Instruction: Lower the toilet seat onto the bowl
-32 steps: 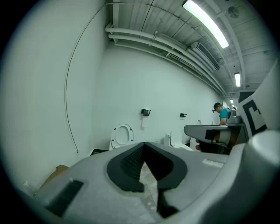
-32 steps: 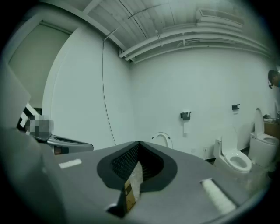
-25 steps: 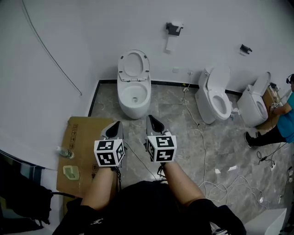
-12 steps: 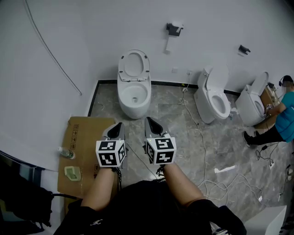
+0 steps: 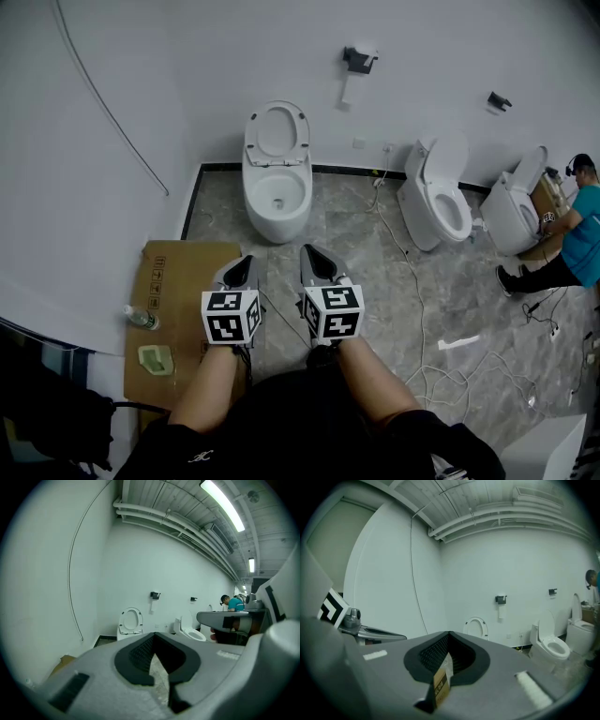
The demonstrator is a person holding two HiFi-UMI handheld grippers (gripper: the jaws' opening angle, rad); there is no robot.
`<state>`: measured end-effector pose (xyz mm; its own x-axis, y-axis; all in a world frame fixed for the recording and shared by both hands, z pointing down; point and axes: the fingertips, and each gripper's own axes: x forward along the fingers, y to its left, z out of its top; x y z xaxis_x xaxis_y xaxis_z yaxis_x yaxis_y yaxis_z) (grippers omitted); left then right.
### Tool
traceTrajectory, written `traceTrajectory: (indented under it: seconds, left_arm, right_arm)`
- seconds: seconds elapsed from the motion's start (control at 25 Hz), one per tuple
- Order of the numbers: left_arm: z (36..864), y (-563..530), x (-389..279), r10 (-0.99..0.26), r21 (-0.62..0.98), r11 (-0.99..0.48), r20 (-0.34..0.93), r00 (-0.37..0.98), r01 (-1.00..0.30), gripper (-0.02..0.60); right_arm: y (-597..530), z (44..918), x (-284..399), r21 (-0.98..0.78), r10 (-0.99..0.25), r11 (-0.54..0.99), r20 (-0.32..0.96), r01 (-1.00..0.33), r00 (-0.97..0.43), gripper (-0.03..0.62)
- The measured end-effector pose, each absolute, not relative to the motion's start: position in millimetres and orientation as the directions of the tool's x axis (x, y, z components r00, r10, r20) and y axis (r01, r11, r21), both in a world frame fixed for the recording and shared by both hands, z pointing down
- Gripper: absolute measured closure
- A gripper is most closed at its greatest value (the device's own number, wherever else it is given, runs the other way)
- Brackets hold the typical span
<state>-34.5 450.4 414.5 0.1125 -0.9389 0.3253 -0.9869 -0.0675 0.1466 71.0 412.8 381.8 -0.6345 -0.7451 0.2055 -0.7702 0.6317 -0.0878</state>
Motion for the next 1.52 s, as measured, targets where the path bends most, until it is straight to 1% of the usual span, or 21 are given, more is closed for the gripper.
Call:
traceTrajectory:
  seconds: [0.48, 1.24, 1.52]
  left_arm:
    - [408.5, 348.0, -41.8, -0.938, 0.124, -0.044, 0.337, 0.084, -0.991, 0.574]
    - [392.9, 156.0, -0.7, -0.938, 0.087, -0.012, 0.345, 0.041, -0.996, 0.574]
    - [395.1, 121.0, 5.6, -0.935, 0.090, 0.011, 0.353, 0.021, -0.996, 0.574]
  right_arm:
    - [304.8, 378.9, 68.1, -0.096, -0.731, 0.647, 0.205, -0.756, -0.651, 0.587]
    - [122.3, 376.2, 100.3, -0.111, -0.683, 0.692, 0.218, -0.713, -0.697, 0.587]
    - [86.9, 383.8, 109.2, -0.120, -0.668, 0.701, 0.234, -0.703, -0.707, 0.587]
